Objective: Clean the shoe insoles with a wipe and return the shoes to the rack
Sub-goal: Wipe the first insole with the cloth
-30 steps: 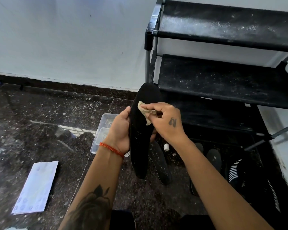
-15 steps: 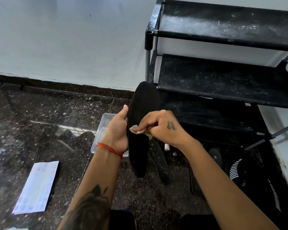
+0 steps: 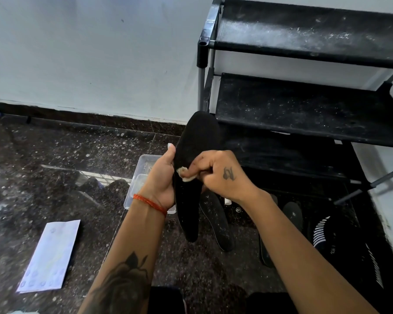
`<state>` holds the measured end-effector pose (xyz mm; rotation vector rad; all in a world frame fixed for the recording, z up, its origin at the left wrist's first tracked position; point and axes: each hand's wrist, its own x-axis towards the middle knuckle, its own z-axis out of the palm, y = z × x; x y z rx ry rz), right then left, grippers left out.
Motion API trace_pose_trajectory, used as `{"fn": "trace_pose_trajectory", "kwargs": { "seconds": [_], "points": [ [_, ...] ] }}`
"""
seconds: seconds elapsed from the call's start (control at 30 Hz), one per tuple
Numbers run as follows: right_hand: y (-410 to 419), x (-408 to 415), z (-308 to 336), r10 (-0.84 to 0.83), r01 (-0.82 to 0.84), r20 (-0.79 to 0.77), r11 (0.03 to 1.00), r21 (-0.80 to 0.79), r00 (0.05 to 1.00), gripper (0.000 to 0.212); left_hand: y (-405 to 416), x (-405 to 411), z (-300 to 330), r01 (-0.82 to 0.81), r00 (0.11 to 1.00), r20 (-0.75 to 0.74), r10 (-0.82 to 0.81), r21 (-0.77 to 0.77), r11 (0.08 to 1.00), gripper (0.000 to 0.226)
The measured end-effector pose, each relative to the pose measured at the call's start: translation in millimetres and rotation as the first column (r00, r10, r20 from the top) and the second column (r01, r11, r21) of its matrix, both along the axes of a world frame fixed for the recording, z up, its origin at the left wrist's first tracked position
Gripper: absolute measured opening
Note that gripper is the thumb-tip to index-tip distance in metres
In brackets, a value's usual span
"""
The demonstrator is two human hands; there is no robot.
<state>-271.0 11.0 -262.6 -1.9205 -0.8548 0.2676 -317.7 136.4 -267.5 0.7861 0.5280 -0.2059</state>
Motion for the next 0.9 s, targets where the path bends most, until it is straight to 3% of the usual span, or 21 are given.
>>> {"fn": "trace_pose_trajectory", "kwargs": {
  "seconds": [0.07,0.17,0.23,0.33,0.53,0.6,0.7,0.77,0.9],
  "points": [
    [-5,3,1,-0.039,0.038,-0.024,0.999,-0.012,0.999,0.023,0,0,1,0.007,1.000,-0.010,-0.007,0.008,1.000,0.067],
    [-1,5,-1,-0.246,0.234,0.100,0.965,0.116,0.964,0.023,0,0,0,0.002,1.000,-0.030,-0.001,0.005,1.000,0.073],
    [4,5,-4,-0.335,0.319,0.149,0.940,0.117,0.931,0.029,-1,0,0,0.011,1.000,-0.029,-0.011,0.009,1.000,0.070],
    [10,-1,-8,-0.287,0.285,0.186,0.958,0.040,0.940,0.035,-5,-2,5,0.021,1.000,-0.004,-0.021,0.008,1.000,0.065],
    [0,0,-1,0.017,-0.004,0.155,0.996,-0.084,0.988,0.031,0,0,1,-0.022,1.000,-0.012,0.022,0.031,0.999,0.066],
    [-6,4,1,-0.015,0.031,0.156,0.994,-0.104,0.988,0.030,1,0,0,-0.019,1.000,-0.017,0.020,0.038,0.999,0.068],
    [-6,7,2,-0.245,0.237,0.154,0.969,0.065,0.957,0.033,1,1,-1,-0.006,0.999,-0.052,0.009,0.053,0.999,0.068],
    [0,6,-2,-0.324,0.312,0.204,0.946,0.090,0.924,0.032,-1,1,0,-0.005,0.998,-0.056,0.008,0.059,0.998,0.067],
    [10,-4,-8,-0.232,0.238,0.222,0.971,-0.002,0.947,0.036,-6,2,0,-0.015,0.999,-0.029,0.016,0.021,1.000,0.072]
  ]
}}
